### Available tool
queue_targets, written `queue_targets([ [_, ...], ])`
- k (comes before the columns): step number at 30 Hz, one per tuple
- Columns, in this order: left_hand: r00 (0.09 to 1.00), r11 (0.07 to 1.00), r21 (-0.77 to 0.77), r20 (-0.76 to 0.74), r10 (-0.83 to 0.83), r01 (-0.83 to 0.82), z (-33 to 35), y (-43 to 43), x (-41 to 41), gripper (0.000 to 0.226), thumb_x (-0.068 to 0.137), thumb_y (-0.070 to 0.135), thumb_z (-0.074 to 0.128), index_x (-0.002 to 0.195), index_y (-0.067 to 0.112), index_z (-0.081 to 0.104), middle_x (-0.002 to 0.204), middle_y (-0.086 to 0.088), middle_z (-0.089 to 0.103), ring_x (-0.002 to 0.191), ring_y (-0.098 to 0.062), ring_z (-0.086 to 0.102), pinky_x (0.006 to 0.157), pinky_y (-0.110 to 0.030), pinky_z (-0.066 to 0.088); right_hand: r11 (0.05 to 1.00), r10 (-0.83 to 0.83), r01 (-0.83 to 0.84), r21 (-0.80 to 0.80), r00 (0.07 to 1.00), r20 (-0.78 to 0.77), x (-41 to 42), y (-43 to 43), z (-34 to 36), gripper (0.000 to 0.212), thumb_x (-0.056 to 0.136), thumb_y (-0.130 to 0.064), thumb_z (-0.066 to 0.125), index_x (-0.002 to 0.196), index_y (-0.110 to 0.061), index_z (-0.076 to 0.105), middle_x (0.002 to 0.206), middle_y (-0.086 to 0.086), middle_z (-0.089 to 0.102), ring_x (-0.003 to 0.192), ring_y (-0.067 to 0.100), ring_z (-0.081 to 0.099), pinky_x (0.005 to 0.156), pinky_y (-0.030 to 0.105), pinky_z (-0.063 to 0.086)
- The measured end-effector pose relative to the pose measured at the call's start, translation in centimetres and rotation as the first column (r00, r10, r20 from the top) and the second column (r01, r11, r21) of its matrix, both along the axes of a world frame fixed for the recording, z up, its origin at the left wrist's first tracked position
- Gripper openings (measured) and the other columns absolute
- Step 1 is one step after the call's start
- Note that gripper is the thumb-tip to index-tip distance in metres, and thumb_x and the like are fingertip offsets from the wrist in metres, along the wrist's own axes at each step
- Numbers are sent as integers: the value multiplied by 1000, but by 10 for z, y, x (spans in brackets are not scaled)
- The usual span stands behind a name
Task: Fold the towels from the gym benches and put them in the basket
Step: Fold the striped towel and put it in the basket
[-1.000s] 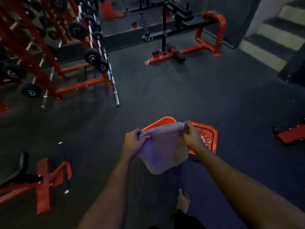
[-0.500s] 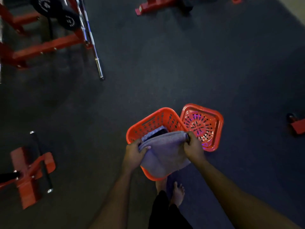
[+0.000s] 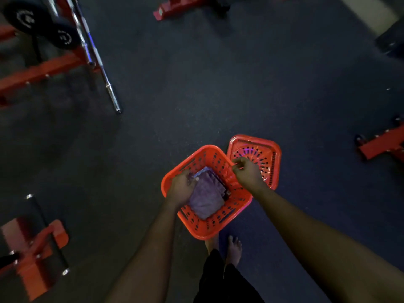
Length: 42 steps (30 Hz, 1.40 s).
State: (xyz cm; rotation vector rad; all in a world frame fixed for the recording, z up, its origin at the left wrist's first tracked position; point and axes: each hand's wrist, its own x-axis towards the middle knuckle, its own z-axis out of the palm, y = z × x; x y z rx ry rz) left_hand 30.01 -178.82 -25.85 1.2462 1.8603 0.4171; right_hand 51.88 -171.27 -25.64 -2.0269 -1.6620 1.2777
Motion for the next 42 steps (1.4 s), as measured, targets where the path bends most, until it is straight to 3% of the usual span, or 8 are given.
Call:
queue_targets([
  [2, 998, 996, 70, 18, -62, 60, 34, 16, 17, 18, 92, 20, 64, 104, 8, 65, 95, -1, 70, 87, -18, 65, 78, -29, 47, 997, -58, 59, 53, 998, -32, 19, 6, 30, 24, 88, -10, 63, 111, -10, 70, 102, 9, 74, 92, 23, 69, 87, 40, 54],
  [7, 969, 945, 237, 46, -244, 227, 100, 69, 79, 19, 94, 21, 63, 105, 6, 66, 92, -6, 70, 79, -16, 62, 68, -18, 39, 960, -200, 212, 183, 977, -77, 87, 20, 101, 21, 87, -11, 66, 108, -11, 71, 97, 3, 72, 87, 14, 65, 77, 23, 47],
  [12, 898, 828, 396, 18, -439, 397, 162, 124, 173, 13, 93, 21, 63, 95, 8, 65, 79, -1, 68, 69, -11, 60, 60, -13, 40, 874, -364, 410, 261, 908, -207, 181, 29, 150, 18, 88, -4, 66, 100, -18, 66, 90, 5, 69, 79, 19, 68, 85, 41, 57],
  [18, 747, 605, 541, -67, -661, 584, 212, 159, 315, 10, 94, 22, 62, 90, 13, 62, 67, 13, 58, 60, 5, 53, 57, -6, 36, 726, -529, 602, 333, 798, -289, 313, 5, 202, 15, 92, -5, 61, 104, -14, 64, 93, 10, 69, 70, 19, 67, 56, 14, 45],
  [22, 620, 468, 575, -88, -780, 671, 225, 161, 426, 8, 94, 22, 61, 94, 14, 63, 71, 11, 60, 61, 3, 53, 59, -7, 37, 618, -622, 697, 363, 716, -316, 414, -26, 218, 18, 93, -1, 60, 110, 0, 63, 92, 19, 68, 54, 4, 62, 49, 8, 44],
  [25, 540, 395, 582, -89, -837, 710, 226, 158, 520, 12, 95, 24, 61, 100, 14, 64, 81, 3, 67, 68, -6, 59, 65, -13, 43, 554, -688, 753, 356, 655, -314, 499, -50, 225, 16, 92, -3, 61, 108, -3, 65, 89, 14, 69, 61, 12, 65, 48, 9, 45],
  [31, 459, 333, 572, -88, -884, 750, 230, 151, 682, 12, 95, 27, 60, 101, 18, 63, 84, 3, 69, 73, -10, 62, 70, -25, 48, 504, -754, 805, 312, 586, -295, 639, -81, 229, 15, 93, -11, 63, 108, -10, 67, 95, 11, 74, 81, 22, 74, 58, 16, 47],
  [42, 341, 258, 473, -97, -935, 842, 190, 177, 917, 15, 96, 28, 59, 104, 17, 63, 90, 4, 68, 79, -9, 62, 71, -25, 46, 432, -831, 871, 233, 485, -272, 855, -77, 188, 16, 93, -15, 63, 108, -12, 65, 97, 9, 73, 73, 14, 71, 57, 15, 46],
])
